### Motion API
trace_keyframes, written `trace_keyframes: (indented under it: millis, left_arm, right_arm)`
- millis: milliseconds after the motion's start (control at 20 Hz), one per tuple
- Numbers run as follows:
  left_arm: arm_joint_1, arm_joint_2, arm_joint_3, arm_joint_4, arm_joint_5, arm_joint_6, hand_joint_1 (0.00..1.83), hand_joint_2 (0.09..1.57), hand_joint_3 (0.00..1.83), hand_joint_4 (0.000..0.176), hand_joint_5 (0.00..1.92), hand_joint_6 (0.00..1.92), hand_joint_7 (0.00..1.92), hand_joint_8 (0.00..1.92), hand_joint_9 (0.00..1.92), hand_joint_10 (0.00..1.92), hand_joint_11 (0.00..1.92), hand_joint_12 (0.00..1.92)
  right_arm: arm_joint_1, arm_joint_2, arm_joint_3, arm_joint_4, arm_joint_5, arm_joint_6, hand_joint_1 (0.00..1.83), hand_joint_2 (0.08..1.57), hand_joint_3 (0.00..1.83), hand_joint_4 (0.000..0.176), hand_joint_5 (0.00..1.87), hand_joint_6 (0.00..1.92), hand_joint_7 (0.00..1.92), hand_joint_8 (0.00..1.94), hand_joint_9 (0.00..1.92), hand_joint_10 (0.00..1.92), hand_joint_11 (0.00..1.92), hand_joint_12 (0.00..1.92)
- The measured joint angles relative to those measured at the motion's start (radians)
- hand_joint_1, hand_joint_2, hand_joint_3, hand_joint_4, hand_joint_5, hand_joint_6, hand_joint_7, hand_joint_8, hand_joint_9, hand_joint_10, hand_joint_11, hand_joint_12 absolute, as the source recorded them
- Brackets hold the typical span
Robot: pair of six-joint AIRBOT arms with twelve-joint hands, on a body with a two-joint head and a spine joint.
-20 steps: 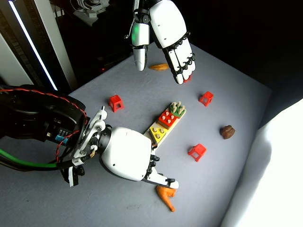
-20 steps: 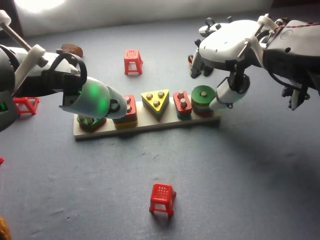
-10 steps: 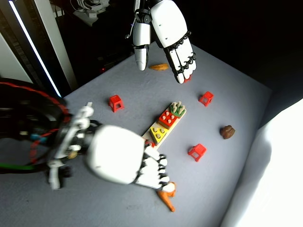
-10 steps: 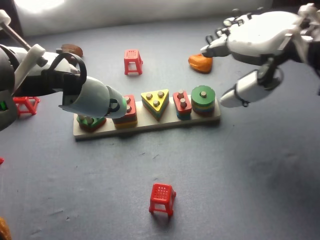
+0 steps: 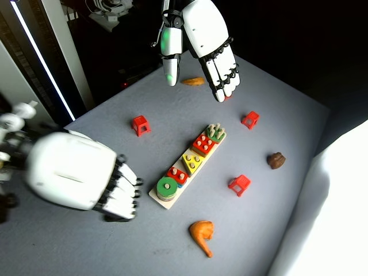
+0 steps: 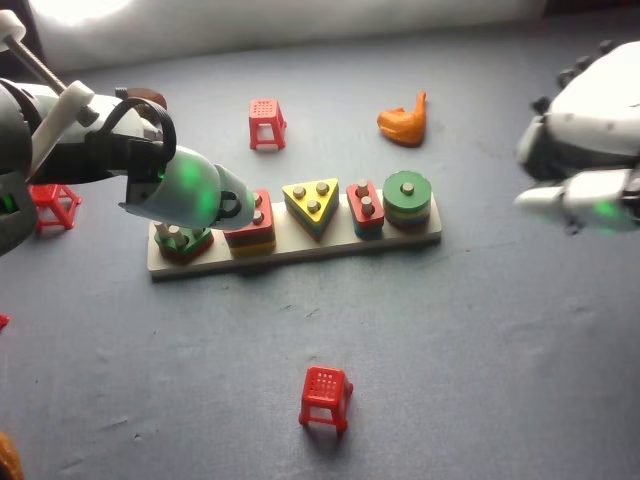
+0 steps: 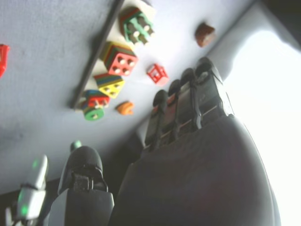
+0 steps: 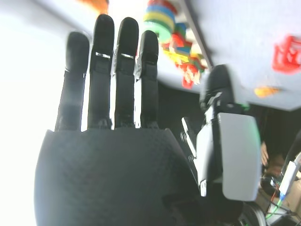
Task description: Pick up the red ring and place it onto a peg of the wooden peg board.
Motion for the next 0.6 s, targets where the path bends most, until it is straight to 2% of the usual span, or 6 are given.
trace_keyframes:
  millis: [150,200,500,600]
  left_arm:
    - [0.0,0.0,0.0,-0.001,-0.003,0.0,0.0,1.2,0.0,0.0,0.01,0.0,0.0,0.0,0.0,0.0,0.0,0.0]
    - [0.0,0.0,0.0,-0.001,-0.004,0.0,0.0,1.19,0.0,0.0,0.01,0.0,0.0,0.0,0.0,0.0,0.0,0.0]
    - [0.0,0.0,0.0,-0.001,-0.001,0.0,0.0,1.19,0.0,0.0,0.03,0.01,0.0,0.0,0.0,0.0,0.02,0.01]
    - [0.0,0.0,0.0,-0.001,0.0,0.0,0.0,1.19,0.0,0.0,0.02,0.0,0.0,0.0,0.0,0.0,0.02,0.01]
  right_arm:
    - [0.027,0.058,-0.053,-0.001,-0.012,-0.018,0.36,1.56,0.01,0.0,0.91,1.92,0.9,1.94,0.87,1.92,0.89,1.92]
    - [0.03,0.066,-0.061,-0.002,-0.015,-0.023,0.4,1.55,0.0,0.0,0.91,1.92,0.91,1.94,0.89,1.92,0.94,1.92]
    - [0.033,0.073,-0.066,0.0,-0.032,-0.033,0.44,1.53,0.0,0.0,0.91,1.92,0.92,1.94,0.9,1.92,0.94,1.92]
    - [0.043,0.074,-0.066,-0.003,-0.06,-0.029,0.36,1.55,0.0,0.0,0.92,1.92,0.95,1.94,0.93,1.92,0.95,1.92]
